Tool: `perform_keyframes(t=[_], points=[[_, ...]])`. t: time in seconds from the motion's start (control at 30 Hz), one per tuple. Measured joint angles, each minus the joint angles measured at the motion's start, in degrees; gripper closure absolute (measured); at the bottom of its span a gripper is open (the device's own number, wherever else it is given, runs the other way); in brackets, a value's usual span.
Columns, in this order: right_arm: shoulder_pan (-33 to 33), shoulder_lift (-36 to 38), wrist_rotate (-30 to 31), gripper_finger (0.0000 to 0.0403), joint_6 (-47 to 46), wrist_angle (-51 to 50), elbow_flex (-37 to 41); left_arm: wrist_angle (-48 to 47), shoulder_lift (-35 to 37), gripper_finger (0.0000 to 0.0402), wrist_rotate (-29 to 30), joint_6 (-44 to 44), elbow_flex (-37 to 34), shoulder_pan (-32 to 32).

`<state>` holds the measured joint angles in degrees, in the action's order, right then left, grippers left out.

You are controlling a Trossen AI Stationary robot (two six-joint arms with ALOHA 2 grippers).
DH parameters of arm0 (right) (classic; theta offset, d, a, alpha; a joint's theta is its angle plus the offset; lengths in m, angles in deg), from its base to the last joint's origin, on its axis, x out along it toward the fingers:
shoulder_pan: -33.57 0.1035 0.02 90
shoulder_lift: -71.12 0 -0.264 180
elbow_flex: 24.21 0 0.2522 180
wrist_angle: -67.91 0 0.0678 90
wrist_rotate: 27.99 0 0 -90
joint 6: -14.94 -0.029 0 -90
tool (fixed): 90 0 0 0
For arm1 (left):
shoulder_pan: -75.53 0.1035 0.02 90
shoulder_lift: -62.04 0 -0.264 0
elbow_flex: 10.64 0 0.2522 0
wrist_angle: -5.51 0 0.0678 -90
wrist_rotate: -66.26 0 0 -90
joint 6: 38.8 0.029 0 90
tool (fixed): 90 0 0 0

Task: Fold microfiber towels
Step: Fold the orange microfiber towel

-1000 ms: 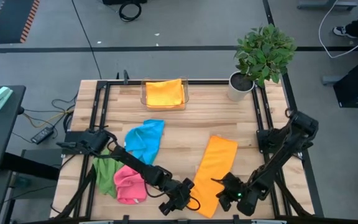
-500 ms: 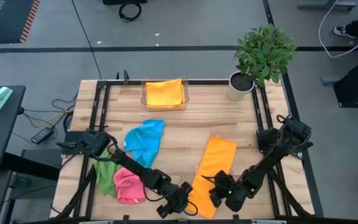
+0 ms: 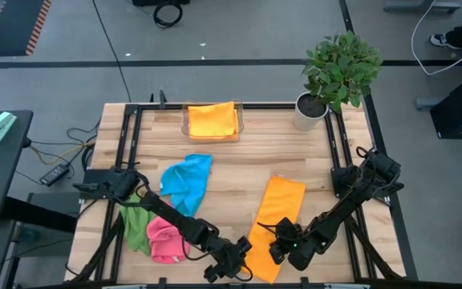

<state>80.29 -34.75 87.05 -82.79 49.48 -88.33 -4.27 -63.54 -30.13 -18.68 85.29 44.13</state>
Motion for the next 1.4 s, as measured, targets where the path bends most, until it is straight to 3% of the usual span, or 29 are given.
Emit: perform_keyframes(t=[0.73,1.4], points=[[-0.1,0.1,-0.2,0.04,-2.4,-1.4,0.0,-2.9,-1.6,0.0193,0.0,-1.0,0.0,0.7],[-0.1,0.1,-0.2,0.04,-2.8,-1.8,0.0,-3.8,-1.6,0.032,3.0,1.6,0.0,0.6]])
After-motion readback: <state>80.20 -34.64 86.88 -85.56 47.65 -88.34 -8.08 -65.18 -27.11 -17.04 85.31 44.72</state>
